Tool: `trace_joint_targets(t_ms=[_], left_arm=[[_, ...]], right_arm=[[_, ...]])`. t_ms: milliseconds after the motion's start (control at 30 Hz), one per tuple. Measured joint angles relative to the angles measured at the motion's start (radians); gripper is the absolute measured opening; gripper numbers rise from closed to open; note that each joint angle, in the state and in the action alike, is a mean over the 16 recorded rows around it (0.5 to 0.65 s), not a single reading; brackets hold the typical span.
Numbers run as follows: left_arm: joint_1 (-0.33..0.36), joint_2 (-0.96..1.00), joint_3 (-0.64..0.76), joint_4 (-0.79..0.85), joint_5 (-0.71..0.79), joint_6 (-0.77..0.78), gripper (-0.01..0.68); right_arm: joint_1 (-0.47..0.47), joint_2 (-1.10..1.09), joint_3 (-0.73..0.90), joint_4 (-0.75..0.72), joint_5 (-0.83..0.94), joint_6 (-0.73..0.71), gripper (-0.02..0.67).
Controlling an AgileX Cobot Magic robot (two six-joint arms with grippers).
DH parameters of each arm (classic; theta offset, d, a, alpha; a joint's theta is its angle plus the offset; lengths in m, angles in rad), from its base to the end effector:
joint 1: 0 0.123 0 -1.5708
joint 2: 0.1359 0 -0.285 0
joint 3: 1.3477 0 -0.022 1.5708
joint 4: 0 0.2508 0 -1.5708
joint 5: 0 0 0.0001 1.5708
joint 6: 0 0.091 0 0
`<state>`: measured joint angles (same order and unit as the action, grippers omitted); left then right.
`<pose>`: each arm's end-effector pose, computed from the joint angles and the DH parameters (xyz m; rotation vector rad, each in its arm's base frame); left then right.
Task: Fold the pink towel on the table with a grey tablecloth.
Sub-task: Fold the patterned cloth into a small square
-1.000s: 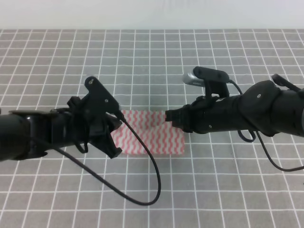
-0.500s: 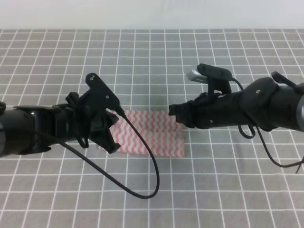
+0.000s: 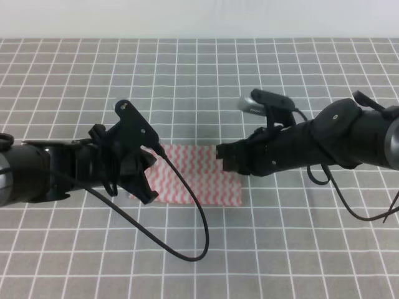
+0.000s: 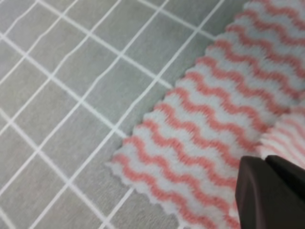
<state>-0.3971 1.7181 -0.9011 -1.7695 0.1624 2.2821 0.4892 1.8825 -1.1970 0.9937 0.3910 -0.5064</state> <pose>0.3172 -0.1488 0.1881 1.0654 1.9937 -0.1204 0.3410 0.2145 0.1938 -0.2090 2.4900 0.8099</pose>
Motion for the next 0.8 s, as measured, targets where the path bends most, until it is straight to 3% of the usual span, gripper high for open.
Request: trace_joint_targets(t_ms=[433, 800], left_arm=[[0.0, -0.001, 0.0, -0.002, 0.018, -0.001, -0.003], [0.0, -0.002, 0.0, -0.007, 0.028, -0.004, -0.002]], right_arm=[[0.001, 0.027, 0.0, -0.102, 0.069, 0.079, 0.211], [0.001, 0.076, -0.001, -0.125, 0.059, 0.111, 0.232]])
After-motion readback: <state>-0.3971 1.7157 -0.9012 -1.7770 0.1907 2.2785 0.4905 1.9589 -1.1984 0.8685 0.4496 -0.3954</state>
